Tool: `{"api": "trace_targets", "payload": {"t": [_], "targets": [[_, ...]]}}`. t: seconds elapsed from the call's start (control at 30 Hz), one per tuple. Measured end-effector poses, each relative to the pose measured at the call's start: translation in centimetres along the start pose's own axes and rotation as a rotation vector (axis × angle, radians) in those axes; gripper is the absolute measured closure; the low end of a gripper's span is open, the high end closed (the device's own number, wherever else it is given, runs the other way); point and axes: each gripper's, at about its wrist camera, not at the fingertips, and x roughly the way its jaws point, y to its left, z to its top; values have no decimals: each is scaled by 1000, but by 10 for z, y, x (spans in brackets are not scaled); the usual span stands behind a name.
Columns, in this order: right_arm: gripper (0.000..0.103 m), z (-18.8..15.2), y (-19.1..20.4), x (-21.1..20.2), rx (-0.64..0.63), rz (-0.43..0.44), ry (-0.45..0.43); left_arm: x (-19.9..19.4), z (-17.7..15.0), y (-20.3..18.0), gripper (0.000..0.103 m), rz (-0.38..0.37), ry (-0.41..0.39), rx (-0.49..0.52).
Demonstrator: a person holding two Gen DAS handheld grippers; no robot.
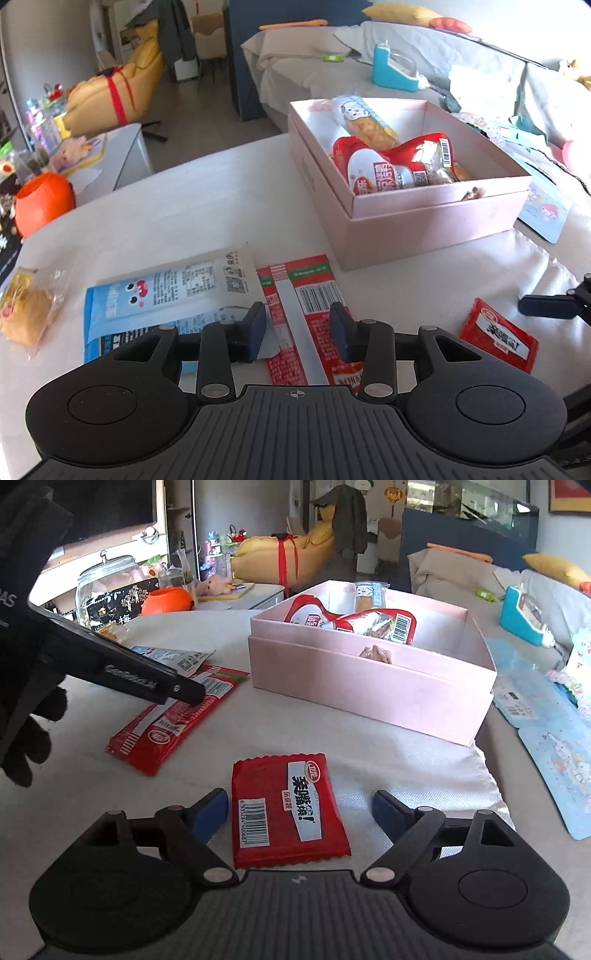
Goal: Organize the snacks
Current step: 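Position the right gripper over the red square packet while the left lowers onto the red strip packet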
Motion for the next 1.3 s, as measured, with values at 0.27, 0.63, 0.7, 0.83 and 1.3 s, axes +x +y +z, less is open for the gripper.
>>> {"api": "trace_targets", "payload": {"t": [0.27, 0.63, 0.7, 0.83, 1.3], "targets": [[10, -4, -3, -2, 19, -25, 4, 3, 1, -1, 58, -20, -2, -2], [7, -2, -5, 2, 26, -10, 9, -8, -10, -6, 54, 33, -21, 126], [7, -2, -5, 2, 25, -10, 9, -9, -8, -6, 60, 17, -7, 101], [6, -2, -5, 2, 25, -10, 9, -10, -7, -9, 59, -59, 15, 70], [3, -1, -5, 3, 25, -2, 12, -16, -10, -1, 55, 35, -14, 69]]}}
